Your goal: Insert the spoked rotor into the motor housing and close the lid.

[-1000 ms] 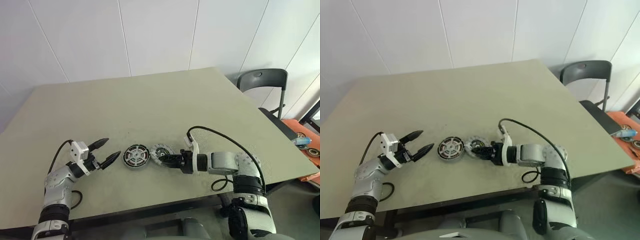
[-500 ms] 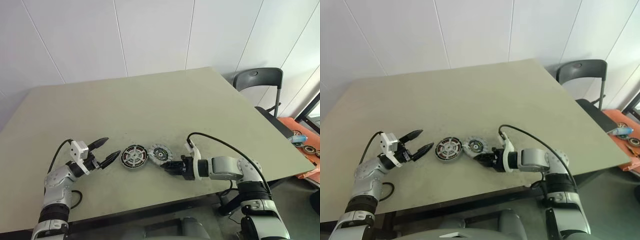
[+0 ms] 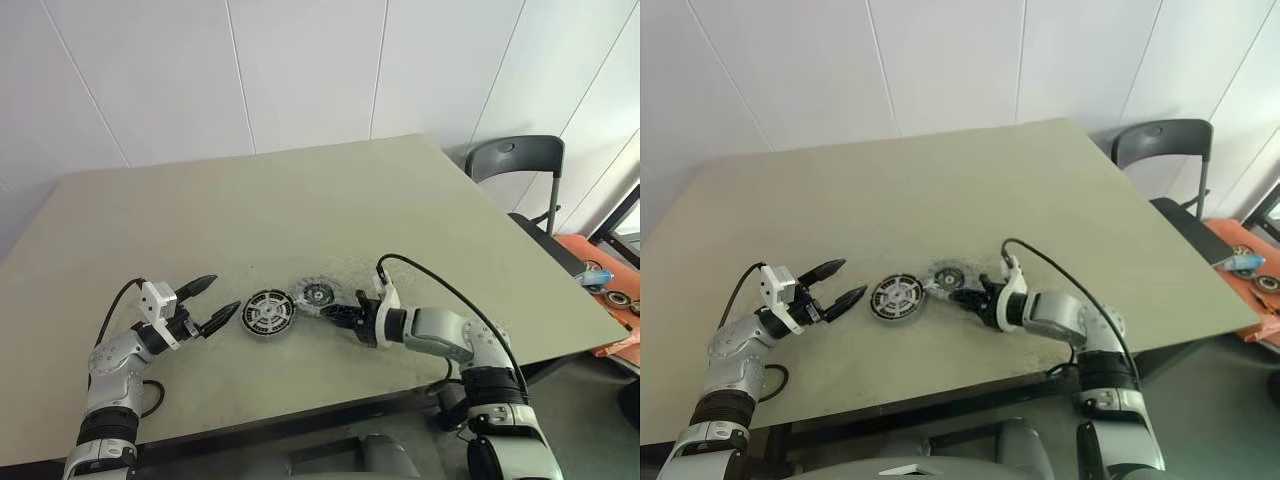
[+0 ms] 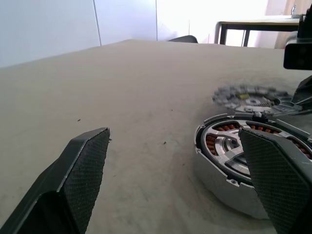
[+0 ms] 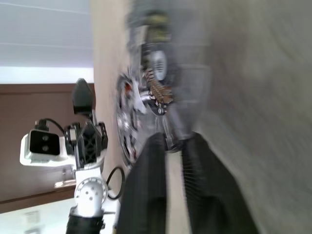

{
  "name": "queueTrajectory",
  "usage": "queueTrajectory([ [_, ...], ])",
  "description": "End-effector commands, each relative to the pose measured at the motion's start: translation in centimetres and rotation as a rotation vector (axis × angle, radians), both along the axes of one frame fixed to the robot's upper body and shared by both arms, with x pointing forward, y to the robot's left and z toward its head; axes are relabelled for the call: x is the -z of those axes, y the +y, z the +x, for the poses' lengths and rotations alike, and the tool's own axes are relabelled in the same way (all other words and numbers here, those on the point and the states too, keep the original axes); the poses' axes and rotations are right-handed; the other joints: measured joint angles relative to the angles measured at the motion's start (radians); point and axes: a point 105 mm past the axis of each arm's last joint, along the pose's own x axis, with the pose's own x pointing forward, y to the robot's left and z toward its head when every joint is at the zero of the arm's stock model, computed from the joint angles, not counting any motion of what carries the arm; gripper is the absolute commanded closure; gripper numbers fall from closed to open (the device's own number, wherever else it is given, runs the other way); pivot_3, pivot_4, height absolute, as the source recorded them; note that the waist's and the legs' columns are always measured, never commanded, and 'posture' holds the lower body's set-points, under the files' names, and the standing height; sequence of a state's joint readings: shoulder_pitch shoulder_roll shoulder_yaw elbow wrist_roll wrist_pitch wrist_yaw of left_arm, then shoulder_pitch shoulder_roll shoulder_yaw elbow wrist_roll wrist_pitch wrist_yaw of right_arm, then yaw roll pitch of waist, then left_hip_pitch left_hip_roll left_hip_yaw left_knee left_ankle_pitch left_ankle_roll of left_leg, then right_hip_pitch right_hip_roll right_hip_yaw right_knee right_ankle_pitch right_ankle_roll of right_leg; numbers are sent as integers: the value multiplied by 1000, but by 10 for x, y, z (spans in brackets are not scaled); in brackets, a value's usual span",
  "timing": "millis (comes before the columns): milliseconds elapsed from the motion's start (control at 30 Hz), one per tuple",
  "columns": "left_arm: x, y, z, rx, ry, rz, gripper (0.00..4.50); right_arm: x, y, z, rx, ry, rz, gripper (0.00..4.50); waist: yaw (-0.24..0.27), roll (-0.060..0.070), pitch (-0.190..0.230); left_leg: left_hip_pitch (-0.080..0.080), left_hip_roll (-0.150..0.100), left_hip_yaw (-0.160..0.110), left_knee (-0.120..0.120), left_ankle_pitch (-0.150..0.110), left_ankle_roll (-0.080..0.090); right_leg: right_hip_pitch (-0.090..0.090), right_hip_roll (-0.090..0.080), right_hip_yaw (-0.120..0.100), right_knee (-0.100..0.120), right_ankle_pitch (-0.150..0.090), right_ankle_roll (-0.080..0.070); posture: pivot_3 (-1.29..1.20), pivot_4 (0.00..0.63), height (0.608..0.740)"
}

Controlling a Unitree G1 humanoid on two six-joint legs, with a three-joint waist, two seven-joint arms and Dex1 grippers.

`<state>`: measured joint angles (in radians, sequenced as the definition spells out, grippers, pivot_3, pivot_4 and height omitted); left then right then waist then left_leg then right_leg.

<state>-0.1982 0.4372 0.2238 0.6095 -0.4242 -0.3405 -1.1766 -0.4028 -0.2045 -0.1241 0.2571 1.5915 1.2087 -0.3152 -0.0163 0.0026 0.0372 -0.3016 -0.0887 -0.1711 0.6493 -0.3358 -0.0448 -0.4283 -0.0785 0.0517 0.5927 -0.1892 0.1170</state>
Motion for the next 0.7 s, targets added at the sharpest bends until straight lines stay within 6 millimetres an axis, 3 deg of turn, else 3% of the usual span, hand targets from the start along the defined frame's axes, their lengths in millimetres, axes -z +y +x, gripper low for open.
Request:
queueTrajectory([
  [33, -11, 5, 4, -8, -49, 19, 0, -14, 1, 17, 20, -150, -97, 4487, 2, 0, 0, 0, 0, 0, 0, 0, 0, 1, 0, 0, 0, 0, 0, 0, 0, 740],
  [167, -11, 5, 4, -8, -49, 19, 0, -25, 3, 26, 1, -297, -166, 4487, 3, 0, 0, 1, 0, -1, 0, 0, 0, 1, 1, 0, 0, 0, 0, 0, 0, 740],
  [300, -11, 5, 4, -7, -48, 22, 0, -34, 14, 21, -144, -546, -323, 4487, 3, 0, 0, 0, 0, 0, 0, 0, 0, -1, 0, 0, -1, 0, 0, 0, 0, 740],
  [433, -11, 6, 3, -8, -49, 23, 0, -27, 17, 14, -292, -766, -505, 4487, 4, 0, 0, -1, 0, 0, 0, 0, 0, -1, 0, -1, -1, 0, 0, 0, 0, 740],
  [700, -11, 9, 4, -16, -49, 26, 0, -25, 18, 8, -494, -1143, -701, 4487, 5, 0, 0, -1, 0, 0, 0, 0, 0, 0, 0, -1, -2, 0, 0, 0, 0, 740],
])
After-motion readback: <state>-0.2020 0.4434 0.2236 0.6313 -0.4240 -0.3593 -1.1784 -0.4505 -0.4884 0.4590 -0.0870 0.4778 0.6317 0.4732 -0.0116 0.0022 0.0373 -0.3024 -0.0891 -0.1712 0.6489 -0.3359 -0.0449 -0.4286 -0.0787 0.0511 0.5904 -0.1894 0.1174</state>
